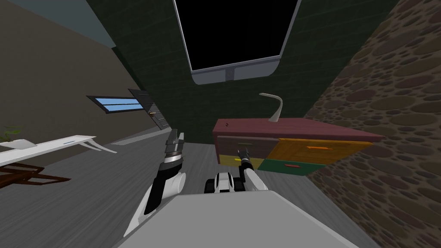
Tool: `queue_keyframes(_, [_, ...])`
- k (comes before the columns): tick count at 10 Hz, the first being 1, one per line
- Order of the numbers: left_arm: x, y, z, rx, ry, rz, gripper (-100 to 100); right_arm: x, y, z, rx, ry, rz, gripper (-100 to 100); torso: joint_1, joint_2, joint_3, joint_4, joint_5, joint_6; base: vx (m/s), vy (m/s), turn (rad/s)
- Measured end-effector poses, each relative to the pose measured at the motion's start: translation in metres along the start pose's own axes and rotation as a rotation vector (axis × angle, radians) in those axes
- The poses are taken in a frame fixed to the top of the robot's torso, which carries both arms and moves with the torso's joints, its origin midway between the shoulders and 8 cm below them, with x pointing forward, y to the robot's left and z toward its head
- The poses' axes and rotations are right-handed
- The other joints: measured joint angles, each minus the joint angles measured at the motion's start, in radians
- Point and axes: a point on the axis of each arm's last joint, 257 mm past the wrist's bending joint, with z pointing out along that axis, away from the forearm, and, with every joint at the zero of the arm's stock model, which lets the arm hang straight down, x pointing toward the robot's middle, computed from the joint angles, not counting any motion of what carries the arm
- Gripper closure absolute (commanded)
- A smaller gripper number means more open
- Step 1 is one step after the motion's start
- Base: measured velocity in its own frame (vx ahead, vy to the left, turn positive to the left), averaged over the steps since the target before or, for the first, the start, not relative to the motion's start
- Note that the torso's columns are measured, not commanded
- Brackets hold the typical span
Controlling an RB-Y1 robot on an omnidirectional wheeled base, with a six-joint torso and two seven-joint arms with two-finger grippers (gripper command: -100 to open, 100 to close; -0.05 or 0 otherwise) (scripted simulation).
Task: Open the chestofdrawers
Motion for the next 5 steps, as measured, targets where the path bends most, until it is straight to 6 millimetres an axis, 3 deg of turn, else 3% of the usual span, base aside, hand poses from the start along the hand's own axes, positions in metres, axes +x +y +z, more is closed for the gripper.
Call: queue_keyframes(5, [0.0,0.0,0.0,0.0,0.0,0.0,0,0.0089,-0.0025,-0.0018,0.069,-0.004,-0.205,-100,0.0,0.0,0.0,0.0,0.0,0.0,0.01,-0.002,0.06])
